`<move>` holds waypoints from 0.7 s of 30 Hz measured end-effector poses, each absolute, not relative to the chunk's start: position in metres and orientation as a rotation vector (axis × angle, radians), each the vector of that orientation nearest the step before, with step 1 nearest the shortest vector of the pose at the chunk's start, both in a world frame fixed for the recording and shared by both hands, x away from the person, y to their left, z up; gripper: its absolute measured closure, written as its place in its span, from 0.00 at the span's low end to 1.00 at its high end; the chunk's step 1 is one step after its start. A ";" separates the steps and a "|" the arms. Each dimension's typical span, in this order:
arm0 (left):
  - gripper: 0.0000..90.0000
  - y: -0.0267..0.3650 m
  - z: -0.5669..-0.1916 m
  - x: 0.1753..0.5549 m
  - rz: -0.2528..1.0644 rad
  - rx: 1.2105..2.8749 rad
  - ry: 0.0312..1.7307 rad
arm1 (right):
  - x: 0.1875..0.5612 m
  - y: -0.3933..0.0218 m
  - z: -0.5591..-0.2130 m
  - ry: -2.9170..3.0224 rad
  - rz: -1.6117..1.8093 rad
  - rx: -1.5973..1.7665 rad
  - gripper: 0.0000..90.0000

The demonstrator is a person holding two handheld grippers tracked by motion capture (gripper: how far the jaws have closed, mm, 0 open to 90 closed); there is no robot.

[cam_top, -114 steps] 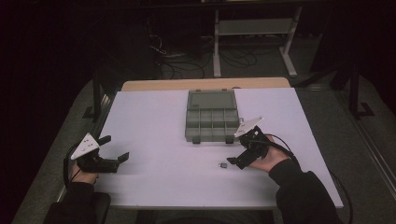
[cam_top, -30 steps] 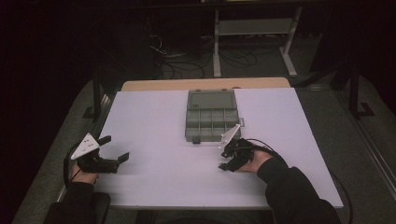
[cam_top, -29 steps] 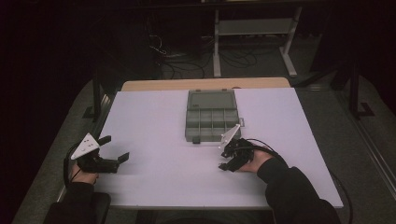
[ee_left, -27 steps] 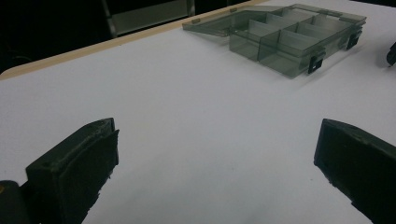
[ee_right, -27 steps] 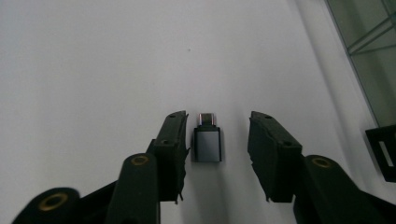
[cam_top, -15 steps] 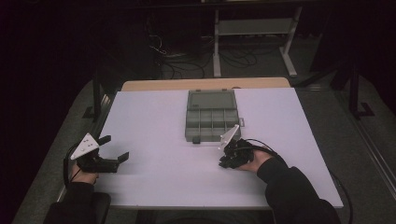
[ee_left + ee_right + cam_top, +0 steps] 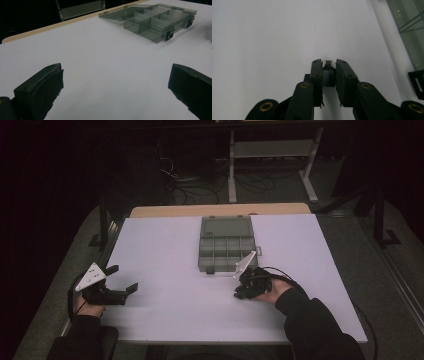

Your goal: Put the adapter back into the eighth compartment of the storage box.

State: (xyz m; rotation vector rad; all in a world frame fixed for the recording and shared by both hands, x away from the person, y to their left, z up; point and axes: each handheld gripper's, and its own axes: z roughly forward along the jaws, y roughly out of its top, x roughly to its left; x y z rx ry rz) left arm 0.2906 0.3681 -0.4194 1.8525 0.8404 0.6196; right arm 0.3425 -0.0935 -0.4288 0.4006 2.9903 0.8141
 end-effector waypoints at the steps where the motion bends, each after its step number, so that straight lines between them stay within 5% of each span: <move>1: 0.00 0.368 -0.419 0.291 0.620 1.851 0.841 | 0.343 -0.094 -0.427 2.986 0.819 0.399 0.84; 21: 0.00 0.368 -0.419 0.290 0.618 1.851 0.842 | 0.348 -0.111 -0.398 2.899 0.921 0.430 0.84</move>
